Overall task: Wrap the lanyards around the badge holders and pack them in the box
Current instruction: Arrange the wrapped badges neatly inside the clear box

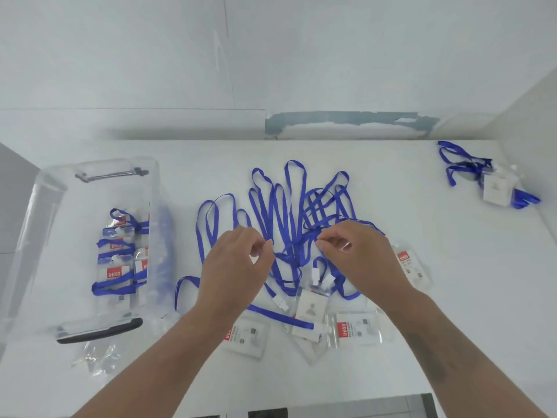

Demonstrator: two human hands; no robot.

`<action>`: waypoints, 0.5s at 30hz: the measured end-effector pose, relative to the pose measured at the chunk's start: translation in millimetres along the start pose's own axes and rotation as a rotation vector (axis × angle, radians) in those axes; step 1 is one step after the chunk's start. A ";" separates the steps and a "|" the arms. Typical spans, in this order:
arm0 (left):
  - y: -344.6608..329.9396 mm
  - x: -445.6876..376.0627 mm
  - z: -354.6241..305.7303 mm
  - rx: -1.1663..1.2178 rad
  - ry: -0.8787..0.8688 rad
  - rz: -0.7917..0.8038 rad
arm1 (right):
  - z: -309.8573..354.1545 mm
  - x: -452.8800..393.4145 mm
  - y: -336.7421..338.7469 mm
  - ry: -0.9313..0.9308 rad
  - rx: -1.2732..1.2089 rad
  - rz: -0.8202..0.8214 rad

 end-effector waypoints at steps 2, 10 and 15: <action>-11.4 1.6 -2.0 -0.009 0.013 0.059 | -13.5 5.2 -4.6 -0.034 0.016 -0.021; -74.2 -11.8 -30.0 -0.042 -0.030 0.237 | -87.0 14.3 -16.4 -0.253 0.148 -0.063; -119.8 -30.6 -50.9 -0.153 -0.053 0.379 | -114.8 8.1 -27.7 -0.335 0.262 0.092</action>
Point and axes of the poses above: each hand's wrist, its own x-axis away from the middle knuckle, its own y-axis out of the back of the hand, z = x × y, the point moved 3 cm from there along -x, towards the middle knuckle, and after that the axes turned 2 degrees about y, right-handed, at the moved point
